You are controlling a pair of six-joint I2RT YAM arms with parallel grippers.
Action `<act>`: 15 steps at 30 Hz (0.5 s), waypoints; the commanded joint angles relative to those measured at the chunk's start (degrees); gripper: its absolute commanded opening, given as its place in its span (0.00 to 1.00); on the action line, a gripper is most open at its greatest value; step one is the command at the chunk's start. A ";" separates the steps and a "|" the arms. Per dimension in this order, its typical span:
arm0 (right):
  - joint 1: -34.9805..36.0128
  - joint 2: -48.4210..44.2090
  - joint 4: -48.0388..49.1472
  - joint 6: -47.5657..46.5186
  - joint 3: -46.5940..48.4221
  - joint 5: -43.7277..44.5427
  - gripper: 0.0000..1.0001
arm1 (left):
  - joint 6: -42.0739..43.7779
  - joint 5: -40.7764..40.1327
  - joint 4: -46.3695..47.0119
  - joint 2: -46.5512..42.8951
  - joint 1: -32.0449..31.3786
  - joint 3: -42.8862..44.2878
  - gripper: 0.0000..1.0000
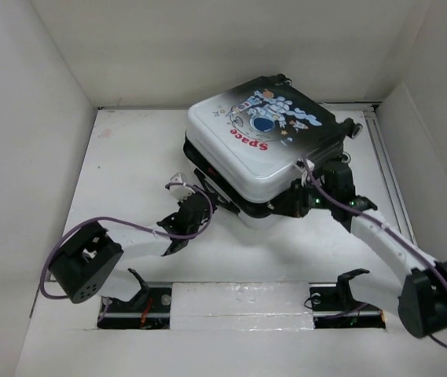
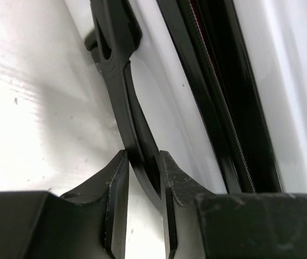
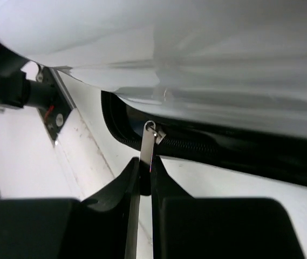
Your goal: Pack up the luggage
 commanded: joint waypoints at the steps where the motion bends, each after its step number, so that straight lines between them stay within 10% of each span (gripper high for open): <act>1: -6.20 11.14 18.43 6.89 9.28 1.14 0.00 | 0.18 8.55 -0.33 2.03 -9.16 2.13 0.00; 8: -0.57 8.98 17.15 6.98 6.86 7.93 0.00 | -0.53 9.14 0.19 4.15 -10.14 4.51 0.00; 15: -13.29 -6.76 9.25 9.00 -8.89 16.11 0.00 | -0.52 14.32 1.69 8.45 -13.83 11.36 0.00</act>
